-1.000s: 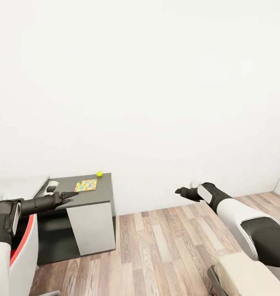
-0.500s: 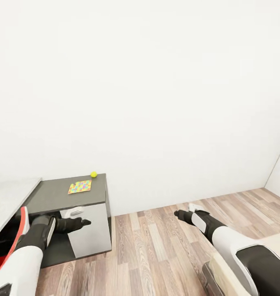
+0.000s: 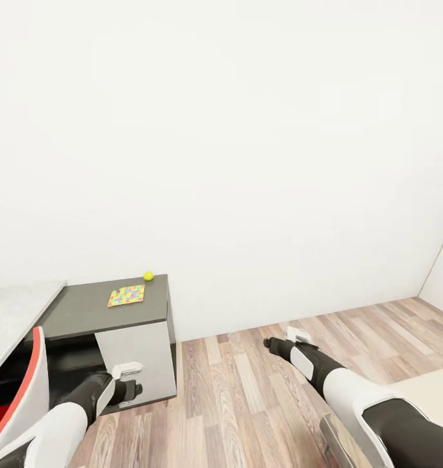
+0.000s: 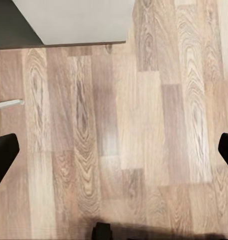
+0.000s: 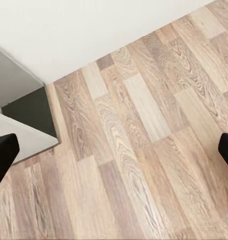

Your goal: Put all the toys in the child's room - the three board games (two on the bed and one on the table), the two jigsaw puzzles on the table, and the tennis ball on the table - inside the toy box on the table in the child's room.

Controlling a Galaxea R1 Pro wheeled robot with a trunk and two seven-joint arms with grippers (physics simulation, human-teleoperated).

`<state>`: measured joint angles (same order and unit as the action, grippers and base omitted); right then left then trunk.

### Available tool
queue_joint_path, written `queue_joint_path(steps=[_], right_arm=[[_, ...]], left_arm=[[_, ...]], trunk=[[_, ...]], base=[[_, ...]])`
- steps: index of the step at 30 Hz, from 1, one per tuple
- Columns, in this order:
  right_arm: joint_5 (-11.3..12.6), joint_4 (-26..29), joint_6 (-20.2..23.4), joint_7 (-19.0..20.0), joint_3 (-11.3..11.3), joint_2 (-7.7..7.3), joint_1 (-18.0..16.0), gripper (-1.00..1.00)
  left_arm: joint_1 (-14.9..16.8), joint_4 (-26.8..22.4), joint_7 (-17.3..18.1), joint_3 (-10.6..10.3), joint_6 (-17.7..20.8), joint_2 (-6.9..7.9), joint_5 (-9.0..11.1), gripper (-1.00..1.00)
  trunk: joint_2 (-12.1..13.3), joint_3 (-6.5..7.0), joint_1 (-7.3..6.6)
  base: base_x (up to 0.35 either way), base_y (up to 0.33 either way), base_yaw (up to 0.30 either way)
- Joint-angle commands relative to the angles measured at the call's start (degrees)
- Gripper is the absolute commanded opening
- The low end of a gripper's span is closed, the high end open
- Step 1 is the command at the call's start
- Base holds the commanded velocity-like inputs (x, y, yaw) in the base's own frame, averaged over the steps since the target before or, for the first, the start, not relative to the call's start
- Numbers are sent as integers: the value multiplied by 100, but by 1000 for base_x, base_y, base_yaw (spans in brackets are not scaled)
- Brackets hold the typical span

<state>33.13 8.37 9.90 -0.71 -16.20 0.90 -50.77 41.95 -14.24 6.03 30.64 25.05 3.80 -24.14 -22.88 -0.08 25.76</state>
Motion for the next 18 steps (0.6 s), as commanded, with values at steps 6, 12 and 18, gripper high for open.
queue_joint_path(steps=[6, 12, 18], right_arm=[[36, 12, 32, -32, -39, 187, -80, 100], [-32, -161, 35, -66, -78, 321, 118, 100], [-9, -198, 58, -75, -44, 353, 313, 100]], left_arm=[[196, 6, 45, 40, 30, -146, -64, 100], [225, 47, 47, 43, 34, -267, -64, 100], [218, 58, 47, 46, 39, -308, -64, 100]], trunk=[[-4, -3, 2], [-4, -3, 2], [-4, -3, 2]], base=[[0, 0, 0], [-28, 0, 0], [-142, 0, 0]])
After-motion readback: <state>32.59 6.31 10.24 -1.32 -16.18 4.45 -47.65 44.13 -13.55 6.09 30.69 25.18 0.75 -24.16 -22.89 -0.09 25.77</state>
